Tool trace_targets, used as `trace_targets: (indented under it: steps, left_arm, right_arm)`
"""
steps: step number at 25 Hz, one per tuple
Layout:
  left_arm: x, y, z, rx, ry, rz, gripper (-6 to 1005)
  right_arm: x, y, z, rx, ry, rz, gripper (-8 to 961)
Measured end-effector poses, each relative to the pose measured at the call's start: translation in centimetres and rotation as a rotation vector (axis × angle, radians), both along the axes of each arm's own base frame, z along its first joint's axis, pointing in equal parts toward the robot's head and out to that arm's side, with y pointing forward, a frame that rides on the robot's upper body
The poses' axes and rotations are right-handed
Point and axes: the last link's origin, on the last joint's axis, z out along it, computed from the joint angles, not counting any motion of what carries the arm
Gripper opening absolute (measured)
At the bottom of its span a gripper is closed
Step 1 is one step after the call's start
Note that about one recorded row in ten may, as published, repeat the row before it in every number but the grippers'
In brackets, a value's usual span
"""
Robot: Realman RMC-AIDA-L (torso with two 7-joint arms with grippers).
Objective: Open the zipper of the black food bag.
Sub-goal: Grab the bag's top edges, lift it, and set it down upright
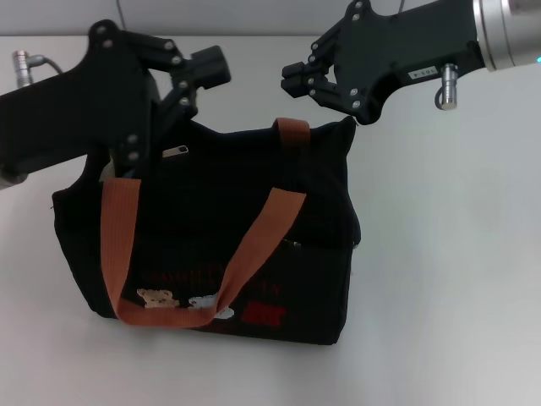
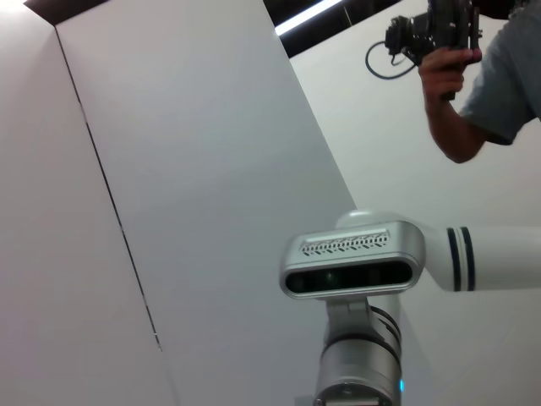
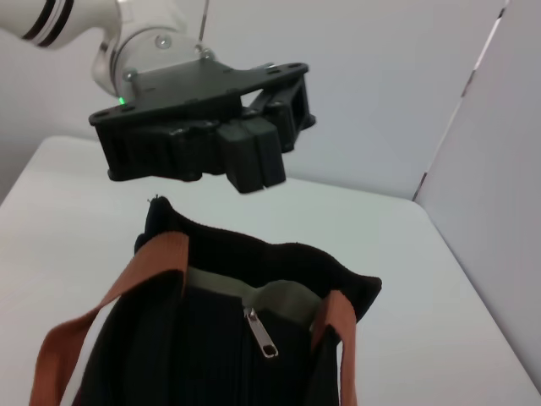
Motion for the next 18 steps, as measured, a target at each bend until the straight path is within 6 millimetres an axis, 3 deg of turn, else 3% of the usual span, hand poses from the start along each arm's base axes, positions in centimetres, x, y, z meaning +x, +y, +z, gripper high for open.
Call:
trace_targets:
  steps: [7, 13, 17, 18]
  left_arm:
    - [-3.3, -2.6, 1.3, 0.092, -0.086, 0.102, 49]
    - [-8.3, -6.8, 1.2, 0.125, -0.114, 0.305, 92]
    - [-9.8, -8.6, 1.0, 0.123, -0.123, 0.380, 121]
    - [-10.9, -10.2, 1.1, 0.122, -0.132, 0.437, 128]
  right_arm:
    - [1.5, -0.3, 0.9, 0.029, 0.062, -0.041, 44]
    - [2.6, -0.8, 2.1, 0.047, 0.161, -0.051, 49]
    - [3.3, -1.1, 2.6, 0.062, 0.192, -0.056, 53]
    - [3.6, -1.2, 2.6, 0.064, 0.194, -0.063, 54]
